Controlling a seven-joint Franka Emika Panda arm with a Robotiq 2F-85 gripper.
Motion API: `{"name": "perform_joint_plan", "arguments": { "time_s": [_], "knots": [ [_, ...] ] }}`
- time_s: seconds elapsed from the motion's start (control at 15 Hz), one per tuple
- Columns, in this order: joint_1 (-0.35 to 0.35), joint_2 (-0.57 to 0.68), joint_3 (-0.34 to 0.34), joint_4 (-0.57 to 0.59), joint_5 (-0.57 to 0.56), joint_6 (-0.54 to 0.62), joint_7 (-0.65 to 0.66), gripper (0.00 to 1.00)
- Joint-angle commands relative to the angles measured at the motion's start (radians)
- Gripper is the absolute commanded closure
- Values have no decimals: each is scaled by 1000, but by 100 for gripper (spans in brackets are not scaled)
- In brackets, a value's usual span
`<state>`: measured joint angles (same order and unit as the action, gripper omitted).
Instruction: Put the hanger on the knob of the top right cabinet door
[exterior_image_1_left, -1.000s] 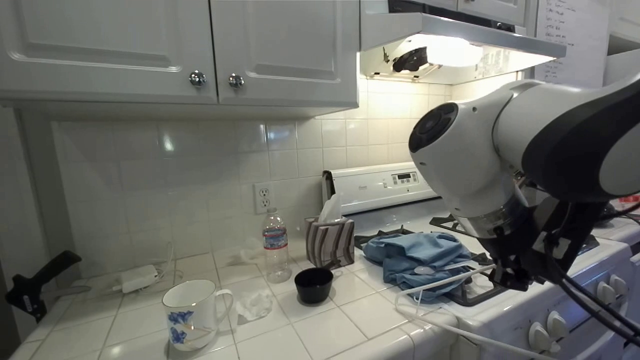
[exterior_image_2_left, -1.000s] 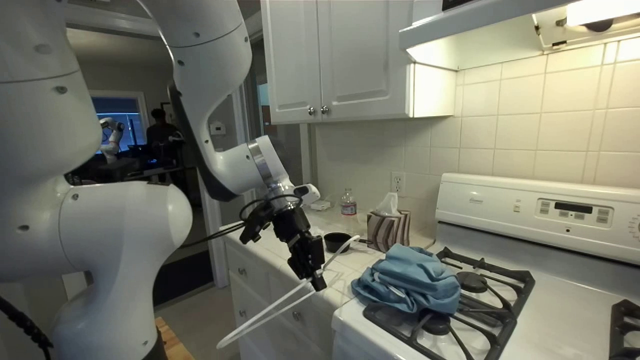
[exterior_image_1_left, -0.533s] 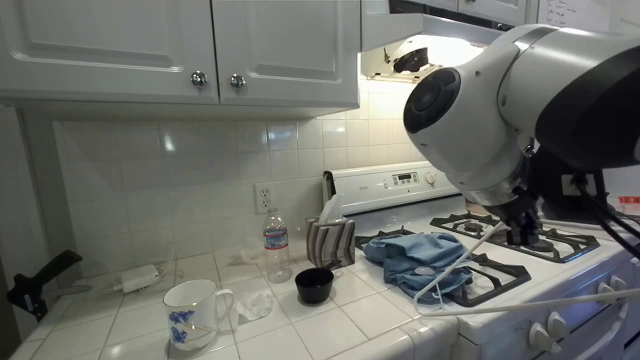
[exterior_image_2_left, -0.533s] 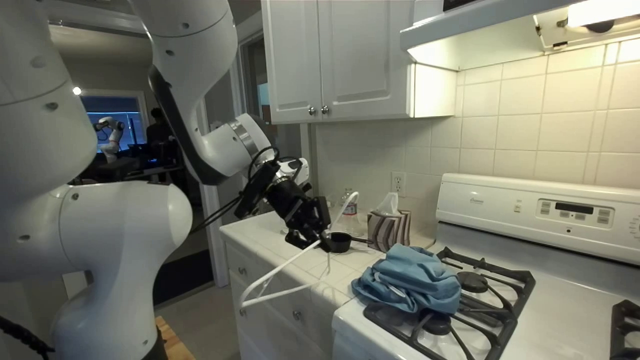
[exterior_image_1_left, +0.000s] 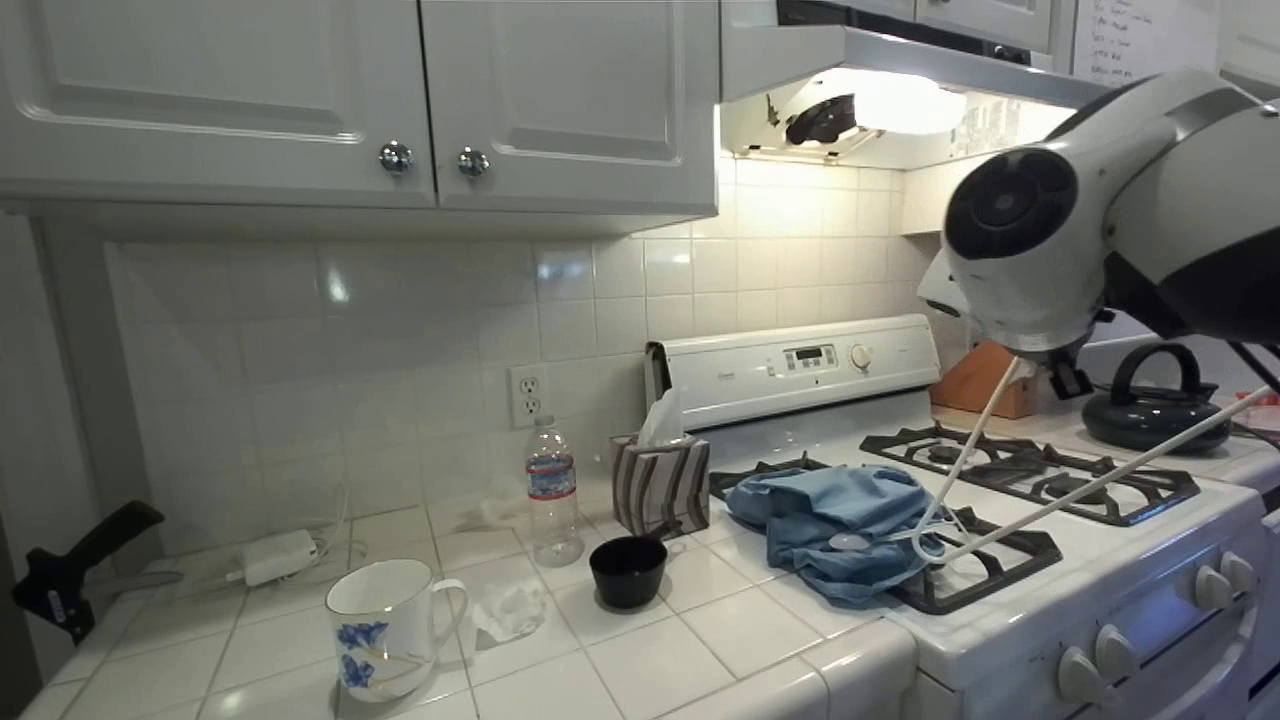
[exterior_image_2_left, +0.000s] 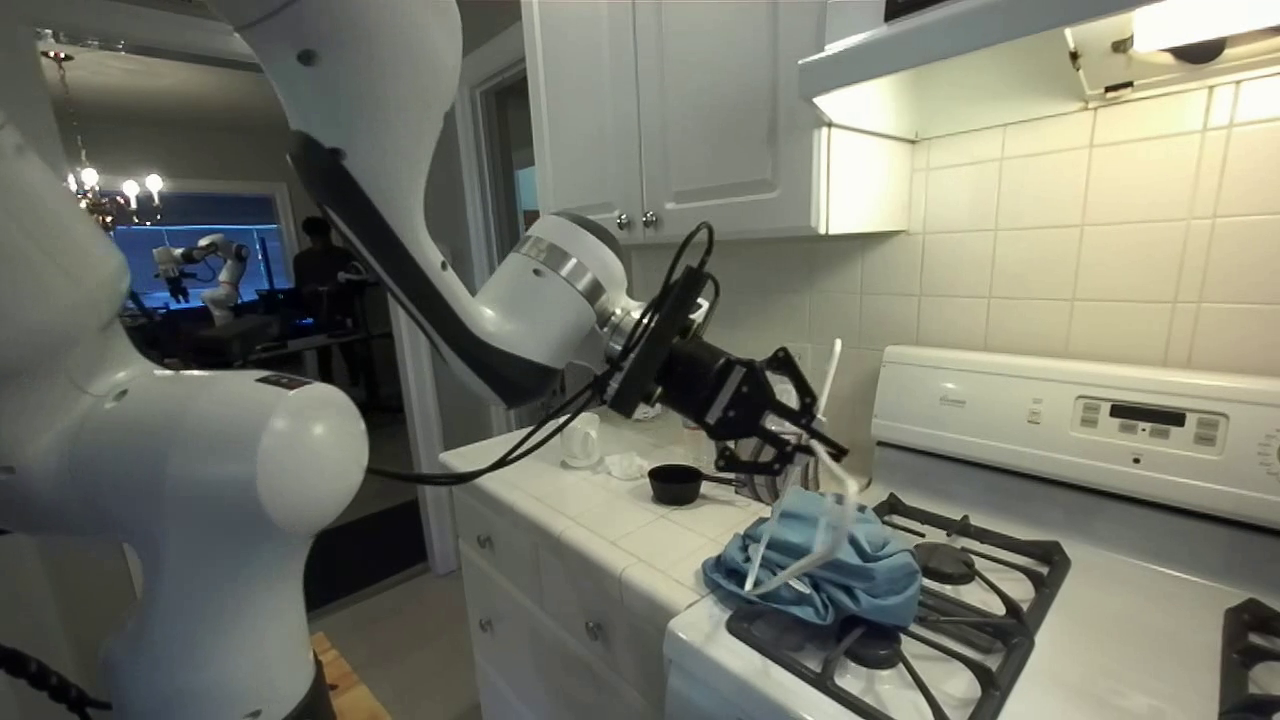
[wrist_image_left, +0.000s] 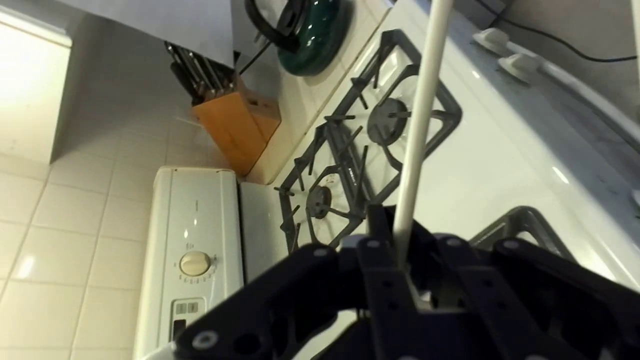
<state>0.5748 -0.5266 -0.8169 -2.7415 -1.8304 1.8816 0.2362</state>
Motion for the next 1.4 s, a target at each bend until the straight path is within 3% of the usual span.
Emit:
{"name": "perform_joint_plan", "arguments": {
  "time_s": [0.0,0.27,0.53,0.6,0.67,0.73,1.0,1.07,1.13,1.2,1.33],
  "knots": [
    [-272,79,102,31,-219,269,-65,98],
    [-474,127,168,76,-506,493,14,98],
    [-566,151,182,118,-739,592,165,98],
    [-575,158,175,133,-754,623,200,98],
    [-580,159,177,163,-689,693,212,98],
    [-610,143,216,112,-687,622,178,93],
    [-609,152,208,149,-686,681,206,93],
    [-609,153,208,149,-686,681,209,98],
    [-533,157,154,150,-686,661,241,98],
    [-573,202,195,172,-686,672,304,98],
    [-565,228,202,204,-684,671,357,98]
  ]
}}
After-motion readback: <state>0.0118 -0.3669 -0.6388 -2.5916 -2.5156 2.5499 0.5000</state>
